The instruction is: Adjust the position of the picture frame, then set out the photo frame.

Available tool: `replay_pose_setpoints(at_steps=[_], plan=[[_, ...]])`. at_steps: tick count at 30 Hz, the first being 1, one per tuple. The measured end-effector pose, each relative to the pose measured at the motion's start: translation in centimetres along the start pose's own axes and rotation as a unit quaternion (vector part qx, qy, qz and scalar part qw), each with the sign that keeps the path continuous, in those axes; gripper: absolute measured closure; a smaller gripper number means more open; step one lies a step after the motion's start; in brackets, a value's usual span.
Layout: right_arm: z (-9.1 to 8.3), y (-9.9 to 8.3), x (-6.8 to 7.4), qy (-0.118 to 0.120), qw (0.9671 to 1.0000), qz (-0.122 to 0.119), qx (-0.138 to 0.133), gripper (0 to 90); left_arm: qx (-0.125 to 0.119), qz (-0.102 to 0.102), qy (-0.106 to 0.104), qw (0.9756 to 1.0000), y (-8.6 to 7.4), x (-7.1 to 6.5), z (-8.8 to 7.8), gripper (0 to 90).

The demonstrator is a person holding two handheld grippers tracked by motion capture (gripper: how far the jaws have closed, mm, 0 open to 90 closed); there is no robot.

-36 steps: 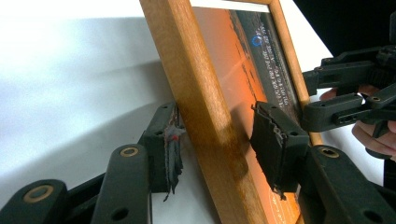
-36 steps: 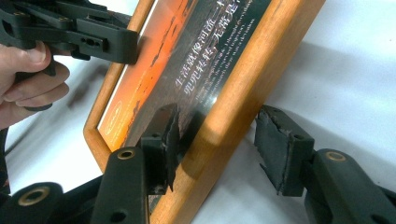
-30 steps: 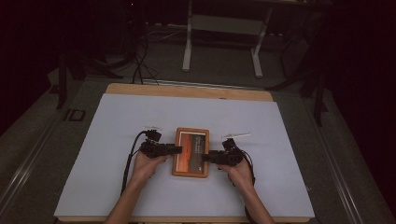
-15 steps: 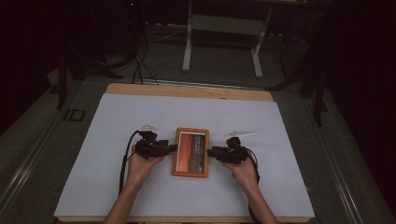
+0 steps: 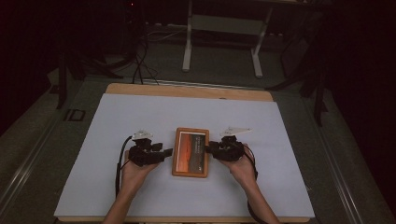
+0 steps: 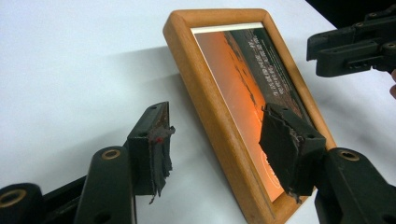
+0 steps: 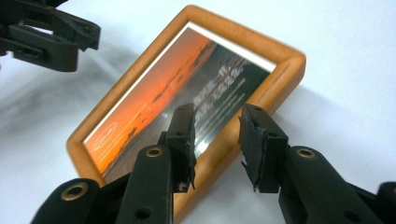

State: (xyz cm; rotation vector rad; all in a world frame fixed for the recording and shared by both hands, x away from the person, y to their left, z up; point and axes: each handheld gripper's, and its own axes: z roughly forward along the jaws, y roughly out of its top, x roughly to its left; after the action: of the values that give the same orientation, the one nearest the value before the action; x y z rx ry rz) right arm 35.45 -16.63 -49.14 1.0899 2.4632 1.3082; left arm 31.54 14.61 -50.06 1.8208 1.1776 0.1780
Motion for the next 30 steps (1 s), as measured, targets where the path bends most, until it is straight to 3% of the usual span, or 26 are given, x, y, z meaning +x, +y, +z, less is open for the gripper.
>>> replay_pose_setpoints(at_steps=[12,22,25,28,30], plan=[[1.3,1.7,-0.8,-0.025,0.9992,-0.030,-0.005,66.8,-0.008,0.029,0.010,0.9995,-0.1,-0.7,0.3,41.5],[2.1,3.1,-1.6,-0.039,0.9986,-0.034,-0.007,63.8,-0.005,0.026,0.010,0.9996,-0.2,-0.8,0.7,41.0],[2.2,3.5,-1.7,-0.038,0.9987,-0.031,-0.012,69.6,-0.005,0.023,0.010,0.9997,-0.3,-0.7,0.8,41.0],[2.4,3.9,-1.8,-0.047,0.9982,-0.034,-0.014,85.7,-0.005,0.021,0.011,0.9997,-0.4,-0.7,0.9,40.5],[2.6,4.1,-1.8,-0.050,0.9977,-0.041,-0.021,89.8,-0.005,0.020,0.012,0.9997,-0.4,-0.8,0.9,39.7]])
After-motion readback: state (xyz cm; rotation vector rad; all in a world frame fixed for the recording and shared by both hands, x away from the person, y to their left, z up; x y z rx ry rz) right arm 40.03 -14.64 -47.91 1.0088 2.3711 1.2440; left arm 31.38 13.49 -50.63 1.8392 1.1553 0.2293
